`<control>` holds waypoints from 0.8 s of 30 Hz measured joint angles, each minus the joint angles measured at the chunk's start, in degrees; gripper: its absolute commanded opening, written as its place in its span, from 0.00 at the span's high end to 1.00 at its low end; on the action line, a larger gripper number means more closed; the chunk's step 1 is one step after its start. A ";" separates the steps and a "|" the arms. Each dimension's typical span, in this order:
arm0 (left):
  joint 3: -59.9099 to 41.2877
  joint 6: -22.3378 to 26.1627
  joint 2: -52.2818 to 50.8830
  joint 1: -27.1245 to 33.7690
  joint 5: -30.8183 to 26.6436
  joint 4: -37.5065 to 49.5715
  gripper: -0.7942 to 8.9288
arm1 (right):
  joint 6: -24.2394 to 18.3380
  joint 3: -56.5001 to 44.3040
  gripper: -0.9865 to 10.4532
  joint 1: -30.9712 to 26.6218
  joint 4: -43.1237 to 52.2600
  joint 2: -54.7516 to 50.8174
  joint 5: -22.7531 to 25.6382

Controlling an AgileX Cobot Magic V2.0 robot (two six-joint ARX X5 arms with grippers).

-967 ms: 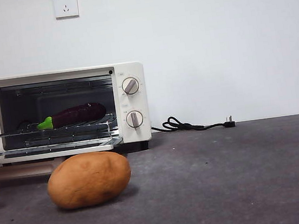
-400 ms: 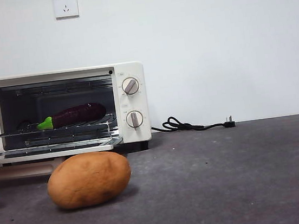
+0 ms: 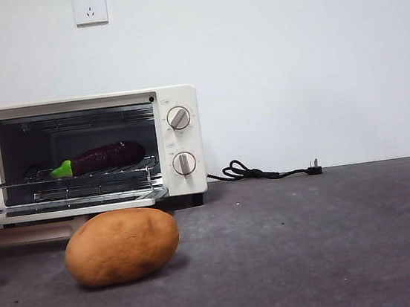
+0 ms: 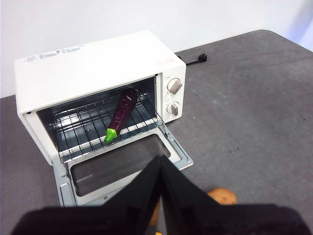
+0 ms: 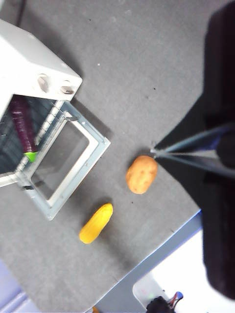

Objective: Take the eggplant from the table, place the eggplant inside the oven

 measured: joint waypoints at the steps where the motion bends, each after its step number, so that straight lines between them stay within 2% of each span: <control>1: 0.00 0.00 0.02 0.00 -0.07 0.00 0.92 | -0.11 0.00 0.92 0.00 0.00 -0.13 -0.07; 7: 0.00 0.39 1.03 0.00 -2.86 0.11 0.92 | -0.26 0.00 0.92 0.11 0.00 -1.20 -0.07; 15: 0.00 0.39 4.92 0.02 -3.02 3.65 0.92 | -0.46 0.00 0.92 0.15 0.00 -3.85 0.81; 24: 0.00 0.83 11.37 6.03 -3.04 7.50 0.92 | -0.70 0.00 0.92 0.15 -0.02 -12.50 13.64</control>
